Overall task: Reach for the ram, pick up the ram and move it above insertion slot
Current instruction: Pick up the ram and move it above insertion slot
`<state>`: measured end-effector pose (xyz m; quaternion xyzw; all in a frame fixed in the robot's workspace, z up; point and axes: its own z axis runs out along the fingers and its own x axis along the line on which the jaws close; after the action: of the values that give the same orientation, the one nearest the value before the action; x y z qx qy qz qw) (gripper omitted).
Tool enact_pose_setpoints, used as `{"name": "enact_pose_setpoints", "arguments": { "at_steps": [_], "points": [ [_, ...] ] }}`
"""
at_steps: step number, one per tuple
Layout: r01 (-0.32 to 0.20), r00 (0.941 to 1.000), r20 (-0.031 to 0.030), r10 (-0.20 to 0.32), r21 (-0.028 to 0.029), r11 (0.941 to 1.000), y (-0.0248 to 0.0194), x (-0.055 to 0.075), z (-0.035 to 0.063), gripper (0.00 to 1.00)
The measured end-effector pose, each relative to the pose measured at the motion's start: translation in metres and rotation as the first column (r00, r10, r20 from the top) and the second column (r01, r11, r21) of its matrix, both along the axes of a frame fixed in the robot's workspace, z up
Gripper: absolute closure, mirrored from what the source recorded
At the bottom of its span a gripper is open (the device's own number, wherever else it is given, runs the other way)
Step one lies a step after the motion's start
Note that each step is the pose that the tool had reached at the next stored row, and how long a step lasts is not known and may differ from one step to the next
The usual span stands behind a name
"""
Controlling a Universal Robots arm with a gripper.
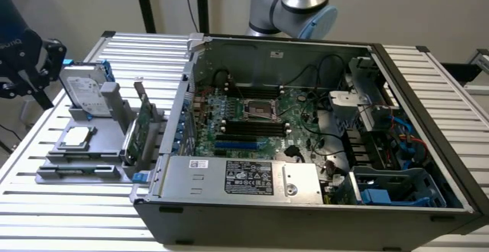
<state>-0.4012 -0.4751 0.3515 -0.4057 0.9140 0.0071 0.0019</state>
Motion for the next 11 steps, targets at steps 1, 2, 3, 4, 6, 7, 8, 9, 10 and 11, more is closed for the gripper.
{"name": "enact_pose_setpoints", "arguments": {
  "at_steps": [1, 2, 3, 4, 6, 7, 8, 9, 10, 11],
  "points": [
    [-0.019, 0.9998, 0.0009, 0.019, 0.0000, 0.9998, 0.0000, 0.0000, 0.0000, 0.89],
    [-0.037, 0.9993, 0.0017, 0.037, -0.0001, 0.9993, 0.0000, 0.0000, 0.0001, 0.89],
    [-0.055, 0.9985, 0.0027, 0.055, -0.0002, 0.9985, 0.0000, 0.0000, 0.0001, 0.89],
    [-0.073, 0.9973, 0.0037, 0.073, -0.0003, 0.9973, 0.0000, 0.0000, 0.0002, 0.89],
    [-0.109, 0.9940, 0.0059, 0.109, -0.0004, 0.9940, 0.0000, 0.0000, 0.0001, 0.89],
    [-0.127, 0.9918, 0.0070, 0.127, -0.0006, 0.9919, 0.0000, 0.0000, 0.0001, 0.89],
    [-0.145, 0.9894, 0.0081, 0.145, -0.0007, 0.9894, 0.0000, 0.0000, 0.0001, 0.89],
    [-0.163, 0.9866, 0.0094, 0.163, -0.0009, 0.9867, 0.0000, 0.0000, 0.0001, 0.89],
    [-0.182, 0.9832, 0.0106, 0.182, -0.0011, 0.9833, 0.0000, 0.0000, 0.0001, 0.89],
    [-0.200, 0.9798, 0.0118, 0.200, -0.0014, 0.9799, 0.0000, 0.0000, 0.0001, 0.89]
  ]
}}
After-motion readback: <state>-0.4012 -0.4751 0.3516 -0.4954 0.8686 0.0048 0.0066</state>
